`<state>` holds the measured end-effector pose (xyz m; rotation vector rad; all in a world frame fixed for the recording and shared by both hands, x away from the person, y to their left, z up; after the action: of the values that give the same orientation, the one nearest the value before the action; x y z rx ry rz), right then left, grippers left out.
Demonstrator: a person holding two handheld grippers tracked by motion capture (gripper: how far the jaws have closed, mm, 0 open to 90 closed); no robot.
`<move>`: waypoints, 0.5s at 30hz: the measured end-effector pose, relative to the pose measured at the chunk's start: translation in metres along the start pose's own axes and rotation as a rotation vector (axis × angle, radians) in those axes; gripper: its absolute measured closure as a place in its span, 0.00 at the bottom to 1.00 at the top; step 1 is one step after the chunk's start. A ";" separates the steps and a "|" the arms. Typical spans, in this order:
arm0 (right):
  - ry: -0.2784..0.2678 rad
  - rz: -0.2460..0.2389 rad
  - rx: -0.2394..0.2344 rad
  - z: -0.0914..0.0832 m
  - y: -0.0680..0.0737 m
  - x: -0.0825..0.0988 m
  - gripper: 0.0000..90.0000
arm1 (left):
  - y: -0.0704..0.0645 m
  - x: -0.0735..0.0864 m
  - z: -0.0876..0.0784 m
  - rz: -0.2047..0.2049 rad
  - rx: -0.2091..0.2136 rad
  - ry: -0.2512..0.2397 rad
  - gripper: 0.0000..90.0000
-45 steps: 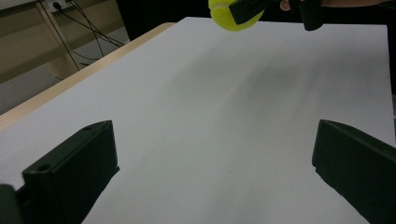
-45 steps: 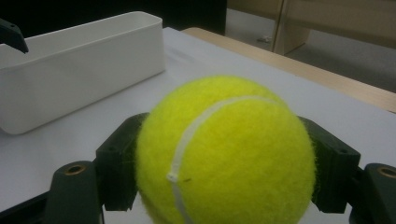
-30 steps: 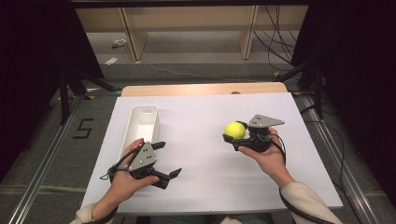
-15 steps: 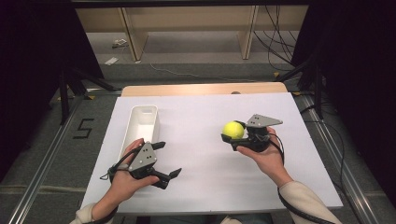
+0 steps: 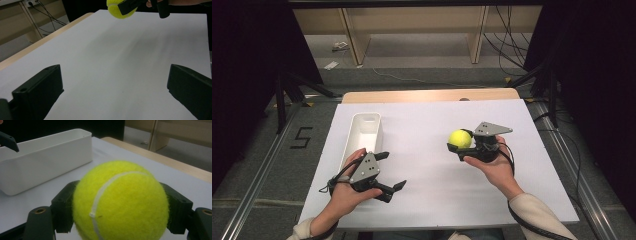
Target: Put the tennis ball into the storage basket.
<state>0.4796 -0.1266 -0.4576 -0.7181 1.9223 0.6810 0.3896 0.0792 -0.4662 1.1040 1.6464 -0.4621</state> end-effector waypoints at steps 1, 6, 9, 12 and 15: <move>-0.001 0.000 -0.001 0.000 0.000 0.000 0.29 | 0.000 0.000 0.000 0.000 0.000 0.000 0.00; -0.004 0.001 -0.003 0.001 0.001 -0.001 0.29 | 0.000 0.000 0.000 0.000 0.000 0.000 0.00; -0.005 0.000 -0.004 0.002 0.002 -0.002 0.29 | 0.000 0.000 0.000 -0.001 -0.001 -0.001 0.00; -0.005 0.000 -0.004 0.003 0.002 -0.002 0.29 | 0.000 0.000 0.000 0.000 -0.001 0.000 0.00; -0.005 0.000 -0.005 0.003 0.003 -0.002 0.29 | 0.000 0.000 0.000 0.000 -0.001 -0.001 0.00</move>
<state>0.4805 -0.1220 -0.4569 -0.7196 1.9168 0.6872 0.3896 0.0791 -0.4660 1.1030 1.6460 -0.4623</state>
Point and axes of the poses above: each handheld gripper's, and its own axes: z roughly forward along the jaws, x roughly out of its underside, y roughly to its left, the point moved 10 cm from there along z, roughly forward along the jaws, and after that the axes turned 8 degrees about z, right-handed, at the moved point
